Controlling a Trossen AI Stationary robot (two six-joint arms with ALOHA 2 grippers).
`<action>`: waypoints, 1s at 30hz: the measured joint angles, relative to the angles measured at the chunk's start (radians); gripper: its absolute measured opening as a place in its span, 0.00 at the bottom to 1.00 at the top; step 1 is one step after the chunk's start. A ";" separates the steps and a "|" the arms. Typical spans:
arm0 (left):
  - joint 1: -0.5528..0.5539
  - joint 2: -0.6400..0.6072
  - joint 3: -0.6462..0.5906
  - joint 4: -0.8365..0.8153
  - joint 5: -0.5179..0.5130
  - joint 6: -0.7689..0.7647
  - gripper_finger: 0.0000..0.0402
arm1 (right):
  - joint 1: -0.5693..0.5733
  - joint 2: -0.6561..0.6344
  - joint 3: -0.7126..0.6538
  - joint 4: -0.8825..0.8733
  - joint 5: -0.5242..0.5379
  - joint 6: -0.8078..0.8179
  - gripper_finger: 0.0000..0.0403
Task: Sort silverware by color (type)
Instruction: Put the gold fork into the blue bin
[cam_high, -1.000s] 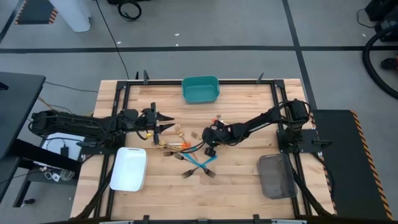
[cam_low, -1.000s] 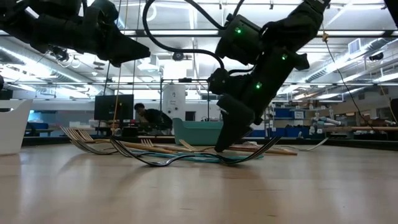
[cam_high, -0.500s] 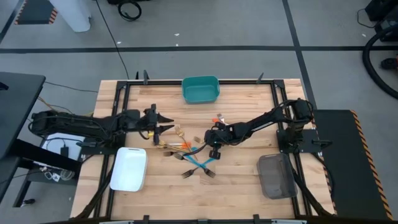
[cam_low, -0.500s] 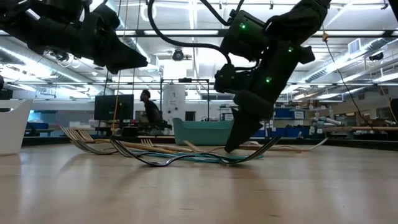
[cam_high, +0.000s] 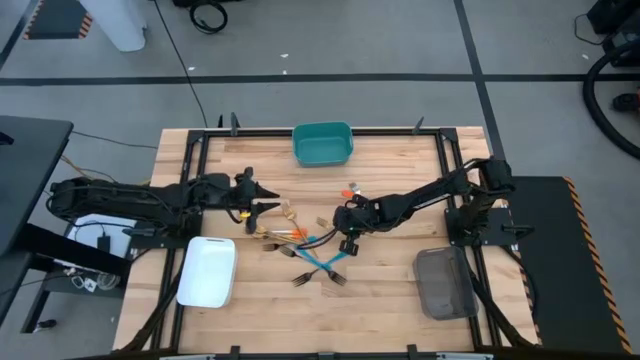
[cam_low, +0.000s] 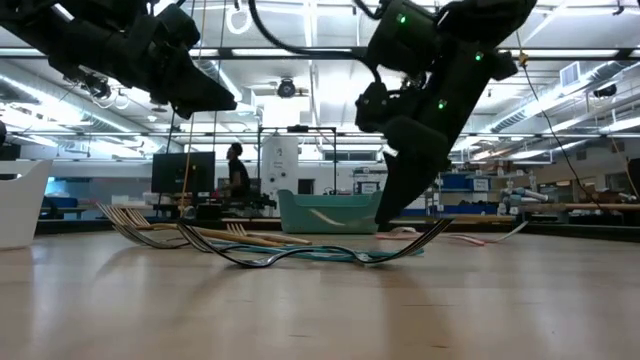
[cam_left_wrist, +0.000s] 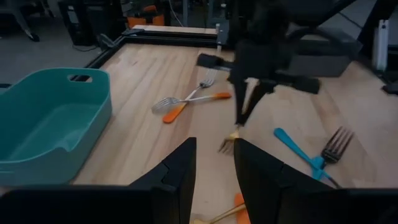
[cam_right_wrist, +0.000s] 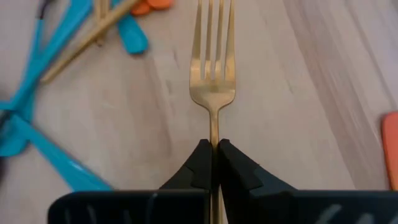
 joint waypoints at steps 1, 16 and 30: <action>0.000 0.000 0.000 0.000 -0.010 0.006 0.29 | 0.005 -0.007 0.000 -0.003 0.003 0.003 0.04; 0.039 0.000 0.000 0.054 -0.047 0.053 0.29 | 0.044 -0.049 0.001 -0.039 0.062 0.110 0.04; 0.122 0.000 0.000 0.071 0.031 0.053 0.29 | 0.017 -0.067 0.002 0.002 0.163 -0.225 0.05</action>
